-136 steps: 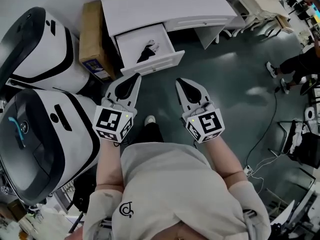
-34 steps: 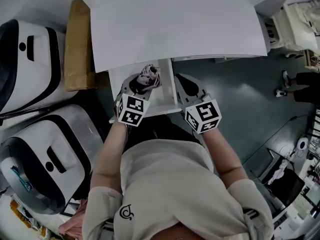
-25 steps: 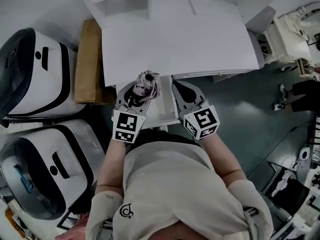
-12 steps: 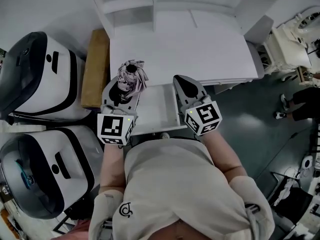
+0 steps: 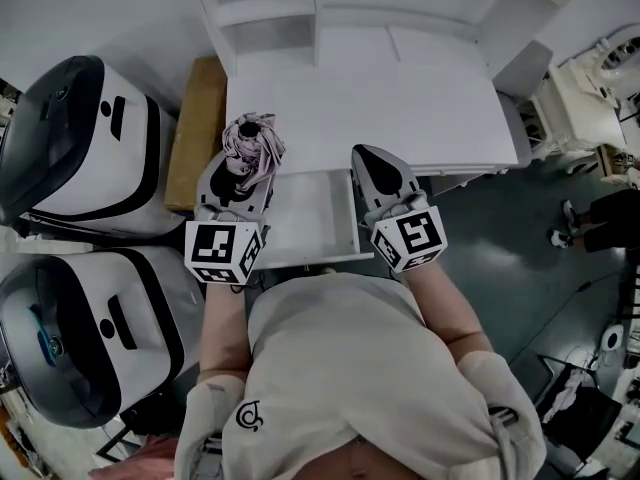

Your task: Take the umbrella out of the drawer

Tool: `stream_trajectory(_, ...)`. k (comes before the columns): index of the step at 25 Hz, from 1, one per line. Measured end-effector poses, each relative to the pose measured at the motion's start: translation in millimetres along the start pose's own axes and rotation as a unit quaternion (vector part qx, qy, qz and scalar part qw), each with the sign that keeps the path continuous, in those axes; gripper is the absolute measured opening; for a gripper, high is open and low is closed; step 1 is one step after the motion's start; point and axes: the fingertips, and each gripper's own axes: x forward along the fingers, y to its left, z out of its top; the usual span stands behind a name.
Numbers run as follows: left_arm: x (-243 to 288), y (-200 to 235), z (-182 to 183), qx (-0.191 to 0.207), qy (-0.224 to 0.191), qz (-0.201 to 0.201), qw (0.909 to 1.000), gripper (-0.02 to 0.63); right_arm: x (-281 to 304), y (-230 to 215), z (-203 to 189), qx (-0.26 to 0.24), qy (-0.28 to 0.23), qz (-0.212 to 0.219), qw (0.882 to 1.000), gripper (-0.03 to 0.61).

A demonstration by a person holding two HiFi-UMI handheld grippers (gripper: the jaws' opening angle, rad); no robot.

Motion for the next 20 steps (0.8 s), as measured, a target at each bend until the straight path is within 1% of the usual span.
stream_trajectory(6,2.1,-9.1,0.1,0.005,0.005,-0.002,1.0,0.227,-5.2,-4.3,-1.1,-0.008,0.004,-0.004,1.0,0.003)
stream_trajectory(14,3.1,-17.8,-4.1,0.005,0.011,0.0,0.9999,0.229,-10.3,-6.6,1.2,-0.002,-0.015,0.004,1.0,0.005)
stream_trajectory(20,3.8,-21.8,-14.8,0.002,0.017,0.006,0.9998,0.229,-14.1,-5.3,6.4,-0.017,-0.028,-0.001,0.999,0.005)
